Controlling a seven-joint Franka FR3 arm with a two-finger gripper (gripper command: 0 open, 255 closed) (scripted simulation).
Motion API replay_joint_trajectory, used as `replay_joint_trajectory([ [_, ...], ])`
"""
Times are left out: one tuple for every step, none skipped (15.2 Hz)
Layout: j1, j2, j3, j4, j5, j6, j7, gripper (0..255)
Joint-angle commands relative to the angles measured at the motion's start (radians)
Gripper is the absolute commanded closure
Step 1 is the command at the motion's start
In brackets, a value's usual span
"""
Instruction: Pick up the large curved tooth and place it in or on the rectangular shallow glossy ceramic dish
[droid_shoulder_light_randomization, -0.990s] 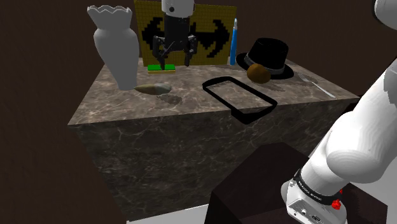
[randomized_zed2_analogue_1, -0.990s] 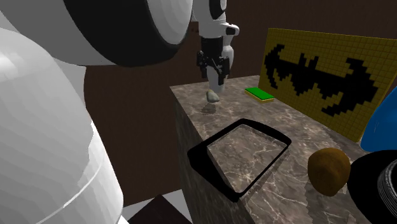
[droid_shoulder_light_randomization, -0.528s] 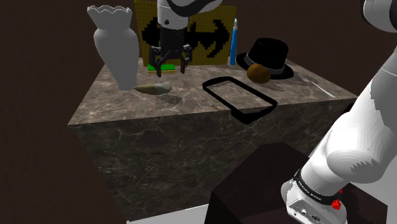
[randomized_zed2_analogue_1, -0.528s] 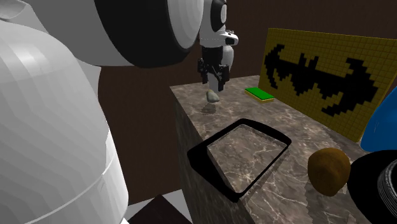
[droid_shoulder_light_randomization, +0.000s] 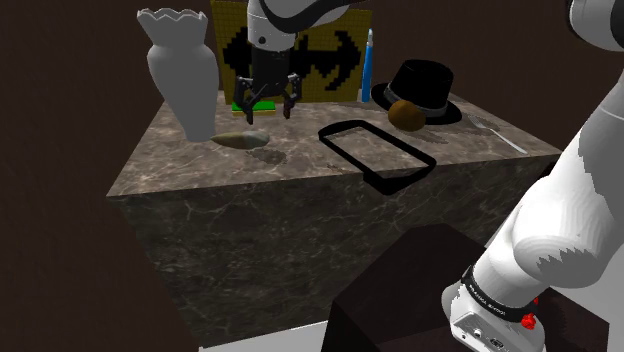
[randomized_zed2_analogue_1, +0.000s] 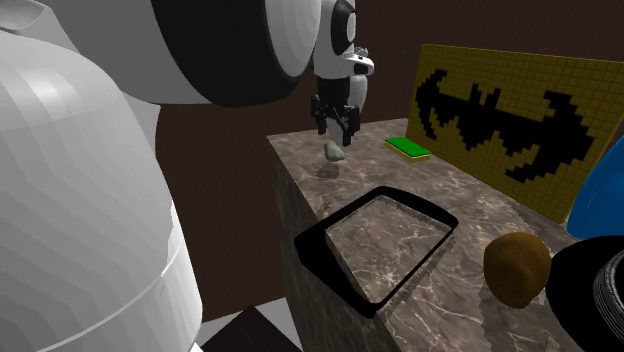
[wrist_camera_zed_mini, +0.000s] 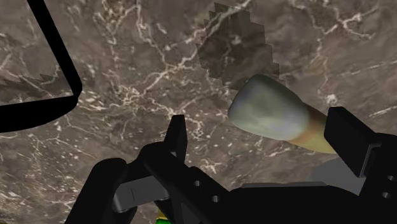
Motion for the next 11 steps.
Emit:
replay_joint_trajectory([
  [0.0, 0.0, 0.0, 0.0, 0.0, 0.0, 0.0, 255],
  [0.0, 0.0, 0.0, 0.0, 0.0, 0.0, 0.0, 255],
  [0.0, 0.0, 0.0, 0.0, 0.0, 0.0, 0.0, 255],
  [0.0, 0.0, 0.0, 0.0, 0.0, 0.0, 0.0, 255],
  [0.0, 0.0, 0.0, 0.0, 0.0, 0.0, 0.0, 255],
  [0.0, 0.0, 0.0, 0.0, 0.0, 0.0, 0.0, 255],
  [0.0, 0.0, 0.0, 0.0, 0.0, 0.0, 0.0, 255],
  [0.0, 0.0, 0.0, 0.0, 0.0, 0.0, 0.0, 255],
  [0.0, 0.0, 0.0, 0.0, 0.0, 0.0, 0.0, 255],
  [0.0, 0.0, 0.0, 0.0, 0.0, 0.0, 0.0, 255],
  [0.0, 0.0, 0.0, 0.0, 0.0, 0.0, 0.0, 0],
])
